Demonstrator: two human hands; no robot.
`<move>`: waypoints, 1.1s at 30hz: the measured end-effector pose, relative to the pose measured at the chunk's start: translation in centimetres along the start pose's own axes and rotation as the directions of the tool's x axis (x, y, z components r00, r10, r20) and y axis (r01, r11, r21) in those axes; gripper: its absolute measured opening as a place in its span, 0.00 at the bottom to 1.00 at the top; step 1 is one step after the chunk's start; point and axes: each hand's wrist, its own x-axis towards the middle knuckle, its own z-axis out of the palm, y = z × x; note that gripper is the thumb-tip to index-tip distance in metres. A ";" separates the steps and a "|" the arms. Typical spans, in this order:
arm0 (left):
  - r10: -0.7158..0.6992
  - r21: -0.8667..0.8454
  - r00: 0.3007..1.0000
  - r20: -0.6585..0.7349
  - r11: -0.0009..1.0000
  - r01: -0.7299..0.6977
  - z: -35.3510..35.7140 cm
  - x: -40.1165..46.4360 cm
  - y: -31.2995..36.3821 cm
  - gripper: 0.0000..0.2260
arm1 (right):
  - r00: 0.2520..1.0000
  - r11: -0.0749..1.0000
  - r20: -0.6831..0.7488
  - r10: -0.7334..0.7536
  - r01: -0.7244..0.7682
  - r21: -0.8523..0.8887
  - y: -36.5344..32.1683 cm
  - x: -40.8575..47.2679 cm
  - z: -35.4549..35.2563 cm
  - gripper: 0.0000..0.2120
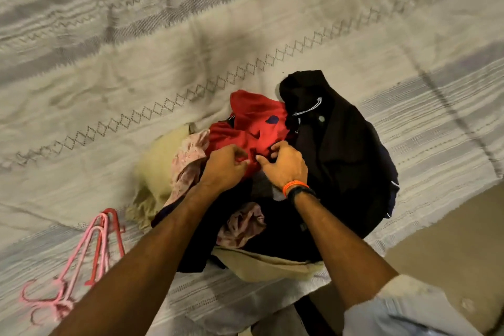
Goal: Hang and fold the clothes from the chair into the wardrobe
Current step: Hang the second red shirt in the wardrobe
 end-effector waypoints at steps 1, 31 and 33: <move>-0.014 -0.005 1.000 0.007 1.000 0.014 0.4 0.8 -0.2 0.11 | 1.000 1.000 0.000 0.018 -0.018 -0.021 -0.1 0.8 0.6 0.25; 0.318 0.061 0.923 -0.217 0.948 -0.313 -7.5 -17.1 0.8 0.15 | 0.926 0.082 -0.189 -0.326 0.227 0.970 -7.9 -22.6 -9.9 0.08; 0.297 0.007 0.911 -0.286 0.951 -0.308 -8.0 -18.7 1.9 0.12 | 0.916 0.046 -0.220 -0.334 0.250 0.967 -7.5 -24.1 -10.9 0.06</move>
